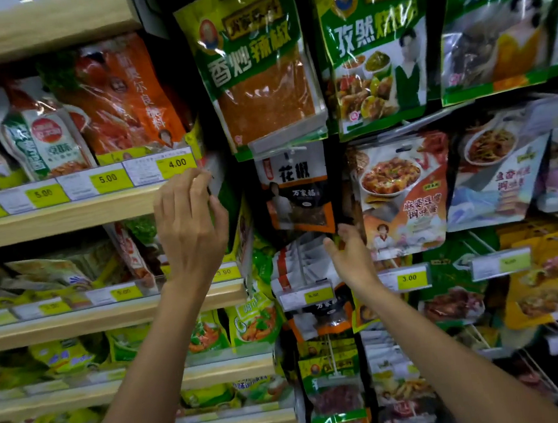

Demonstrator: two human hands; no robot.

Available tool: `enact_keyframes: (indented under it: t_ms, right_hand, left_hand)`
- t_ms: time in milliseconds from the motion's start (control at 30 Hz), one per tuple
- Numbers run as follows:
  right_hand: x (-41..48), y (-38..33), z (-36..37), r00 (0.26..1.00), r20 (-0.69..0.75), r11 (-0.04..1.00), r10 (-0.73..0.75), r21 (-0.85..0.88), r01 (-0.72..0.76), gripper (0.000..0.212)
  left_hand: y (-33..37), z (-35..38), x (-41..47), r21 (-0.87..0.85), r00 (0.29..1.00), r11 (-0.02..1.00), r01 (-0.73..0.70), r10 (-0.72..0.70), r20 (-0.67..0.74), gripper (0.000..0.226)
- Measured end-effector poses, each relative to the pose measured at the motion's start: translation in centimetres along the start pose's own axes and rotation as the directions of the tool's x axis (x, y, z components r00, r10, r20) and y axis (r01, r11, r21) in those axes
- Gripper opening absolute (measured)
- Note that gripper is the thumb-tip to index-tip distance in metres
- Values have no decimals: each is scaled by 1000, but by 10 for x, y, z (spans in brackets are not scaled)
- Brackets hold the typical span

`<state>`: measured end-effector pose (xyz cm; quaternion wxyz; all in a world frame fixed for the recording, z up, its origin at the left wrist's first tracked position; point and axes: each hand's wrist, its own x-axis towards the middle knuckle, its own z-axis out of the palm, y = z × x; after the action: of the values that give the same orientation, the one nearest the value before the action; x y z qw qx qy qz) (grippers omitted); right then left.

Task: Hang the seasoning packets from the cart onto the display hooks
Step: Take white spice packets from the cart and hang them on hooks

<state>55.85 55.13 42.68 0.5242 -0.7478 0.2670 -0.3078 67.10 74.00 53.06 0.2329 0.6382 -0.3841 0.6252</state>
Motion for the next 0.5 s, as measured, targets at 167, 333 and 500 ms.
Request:
enact_keyframes:
  t_ms: [167, 333, 500]
  right_hand:
    - [-69, 33, -55, 997, -70, 1000, -28, 7, 28, 28]
    - [-143, 103, -139, 967, -197, 985, 164, 84, -150, 19]
    - [-227, 178, -230, 814, -434, 921, 386, 132, -367, 24]
  left_hand:
    - [84, 3, -46, -278, 974, 957, 79, -15, 225, 22]
    - [211, 1, -119, -428, 598, 586, 687, -122, 792, 26]
    - [344, -10, -173, -153, 167, 261, 953, -34, 985, 22]
